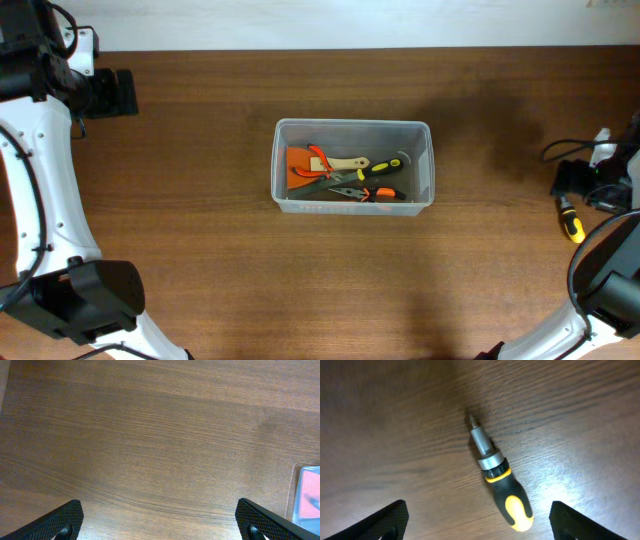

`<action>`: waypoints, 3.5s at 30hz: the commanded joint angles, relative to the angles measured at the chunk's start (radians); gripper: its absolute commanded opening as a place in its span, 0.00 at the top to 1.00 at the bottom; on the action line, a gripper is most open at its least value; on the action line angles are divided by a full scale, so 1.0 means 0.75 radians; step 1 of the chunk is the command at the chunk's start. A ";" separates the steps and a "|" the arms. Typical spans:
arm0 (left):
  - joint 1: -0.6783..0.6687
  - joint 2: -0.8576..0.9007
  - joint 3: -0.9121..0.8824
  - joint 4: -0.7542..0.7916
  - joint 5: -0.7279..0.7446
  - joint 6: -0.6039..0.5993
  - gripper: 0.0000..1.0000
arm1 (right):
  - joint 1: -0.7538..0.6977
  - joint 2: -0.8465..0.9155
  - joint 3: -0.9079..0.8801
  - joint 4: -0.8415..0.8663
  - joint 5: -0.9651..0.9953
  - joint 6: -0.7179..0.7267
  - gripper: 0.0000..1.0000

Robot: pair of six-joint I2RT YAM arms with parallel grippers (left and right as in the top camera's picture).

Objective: Pack container
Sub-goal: 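Move the right gripper to the yellow-black screwdriver and grasp it, then carry the screwdriver into the container with the right gripper, release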

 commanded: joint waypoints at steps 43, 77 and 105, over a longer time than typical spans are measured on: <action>0.004 0.004 -0.003 0.003 0.015 -0.017 0.01 | -0.020 0.219 -0.044 0.050 0.014 -0.004 0.89; 0.004 0.004 -0.003 0.003 0.015 -0.017 0.01 | 0.992 -0.381 0.359 -0.124 -0.504 -0.718 0.96; 0.004 0.004 -0.003 0.003 0.015 -0.017 0.01 | 1.124 0.255 0.360 0.040 -0.343 -1.449 0.01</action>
